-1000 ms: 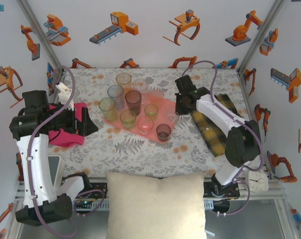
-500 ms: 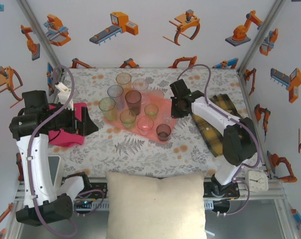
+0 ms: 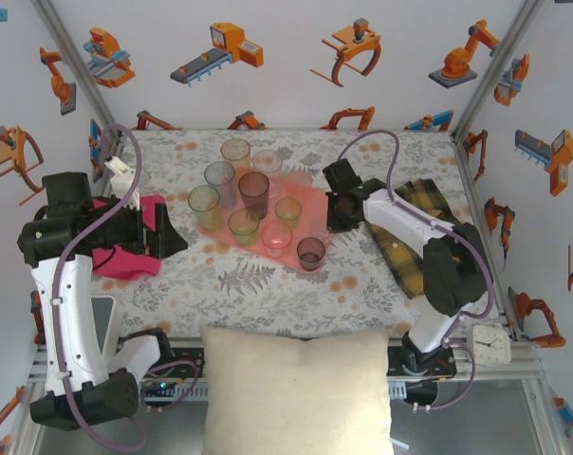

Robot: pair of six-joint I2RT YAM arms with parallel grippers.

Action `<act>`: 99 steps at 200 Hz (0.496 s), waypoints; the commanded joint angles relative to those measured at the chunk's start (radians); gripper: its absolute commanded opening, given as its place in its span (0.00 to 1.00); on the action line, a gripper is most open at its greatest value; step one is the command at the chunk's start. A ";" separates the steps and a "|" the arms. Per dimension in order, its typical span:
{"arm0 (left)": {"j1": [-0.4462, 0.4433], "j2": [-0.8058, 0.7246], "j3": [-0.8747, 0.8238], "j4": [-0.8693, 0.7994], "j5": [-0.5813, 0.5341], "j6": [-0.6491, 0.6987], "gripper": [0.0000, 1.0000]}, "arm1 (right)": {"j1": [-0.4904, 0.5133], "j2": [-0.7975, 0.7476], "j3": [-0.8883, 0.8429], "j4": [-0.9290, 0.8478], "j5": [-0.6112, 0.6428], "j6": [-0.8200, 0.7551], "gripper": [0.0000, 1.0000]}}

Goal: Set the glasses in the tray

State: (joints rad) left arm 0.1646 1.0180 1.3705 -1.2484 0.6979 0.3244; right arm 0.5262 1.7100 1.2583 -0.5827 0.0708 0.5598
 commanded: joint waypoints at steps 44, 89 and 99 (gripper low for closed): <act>0.006 -0.001 -0.010 0.009 0.030 -0.011 0.97 | 0.008 -0.012 -0.012 0.017 0.013 0.020 0.18; 0.005 -0.001 -0.008 0.008 0.030 -0.013 0.97 | 0.008 -0.029 0.004 0.003 0.022 0.008 0.25; 0.006 -0.001 -0.008 0.010 0.030 -0.013 0.97 | 0.008 -0.043 0.009 -0.006 0.037 0.002 0.26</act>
State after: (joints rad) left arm 0.1646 1.0191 1.3659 -1.2476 0.7006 0.3241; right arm 0.5262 1.7081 1.2484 -0.5705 0.0711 0.5674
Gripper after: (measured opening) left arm 0.972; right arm 0.248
